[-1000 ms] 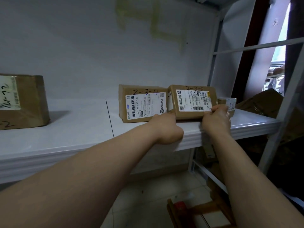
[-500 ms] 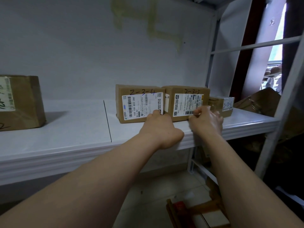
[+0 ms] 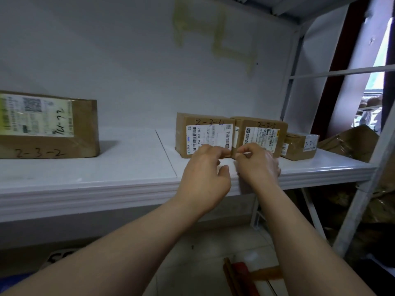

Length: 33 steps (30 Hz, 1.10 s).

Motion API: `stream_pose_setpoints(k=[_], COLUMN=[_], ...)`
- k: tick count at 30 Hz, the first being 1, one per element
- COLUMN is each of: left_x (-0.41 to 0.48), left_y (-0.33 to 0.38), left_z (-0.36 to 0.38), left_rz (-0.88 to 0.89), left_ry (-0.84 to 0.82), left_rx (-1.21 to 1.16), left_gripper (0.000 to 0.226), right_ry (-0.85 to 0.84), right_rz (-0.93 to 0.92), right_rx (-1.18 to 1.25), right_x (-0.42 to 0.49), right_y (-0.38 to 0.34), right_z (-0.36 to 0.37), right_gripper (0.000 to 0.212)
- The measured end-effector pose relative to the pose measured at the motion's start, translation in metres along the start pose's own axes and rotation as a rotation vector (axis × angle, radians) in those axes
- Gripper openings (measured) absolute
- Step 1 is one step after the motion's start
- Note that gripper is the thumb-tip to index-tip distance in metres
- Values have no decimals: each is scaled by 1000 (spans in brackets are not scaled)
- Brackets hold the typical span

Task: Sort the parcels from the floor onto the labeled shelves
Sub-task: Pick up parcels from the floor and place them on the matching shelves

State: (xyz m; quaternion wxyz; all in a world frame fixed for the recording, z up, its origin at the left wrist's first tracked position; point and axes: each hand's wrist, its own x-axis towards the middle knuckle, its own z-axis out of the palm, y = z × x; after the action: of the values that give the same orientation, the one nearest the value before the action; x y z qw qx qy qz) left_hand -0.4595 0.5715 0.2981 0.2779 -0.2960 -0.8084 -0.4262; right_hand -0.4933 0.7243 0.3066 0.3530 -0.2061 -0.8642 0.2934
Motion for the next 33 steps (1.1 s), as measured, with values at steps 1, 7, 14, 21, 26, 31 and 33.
stream_pose_setpoints(k=[1, 7, 14, 21, 26, 31, 33], left_x=[-9, -60, -122, -222, -345, -479, -533], left_y=[-3, -24, -60, -103, -148, -184, -196], left_z=[-9, -74, -171, -297, -379, -435, -451], left_rz=[15, 84, -40, -288, -654, -1083, -1199], left_ry=[6, -1, 36, -63, -232, -366, -413], left_rx=[9, 109, 216, 383, 464, 353, 279], left_gripper=[35, 28, 25, 44, 53, 50, 33], right_ry=[11, -22, -135, -346, -616, -1111, -1289], right_rz=[-10, -64, -217, -321, -392, -347, -350], right_rx=[17, 157, 420, 550, 495, 258, 156], right_x=[-5, -54, -168, -298, -414, -556, -613], right_y=[-4, -49, -131, -204, -232, -224, -215], right_z=[1, 7, 27, 53, 101, 172, 194], right_gripper=[5, 10, 7, 11, 11, 18, 21])
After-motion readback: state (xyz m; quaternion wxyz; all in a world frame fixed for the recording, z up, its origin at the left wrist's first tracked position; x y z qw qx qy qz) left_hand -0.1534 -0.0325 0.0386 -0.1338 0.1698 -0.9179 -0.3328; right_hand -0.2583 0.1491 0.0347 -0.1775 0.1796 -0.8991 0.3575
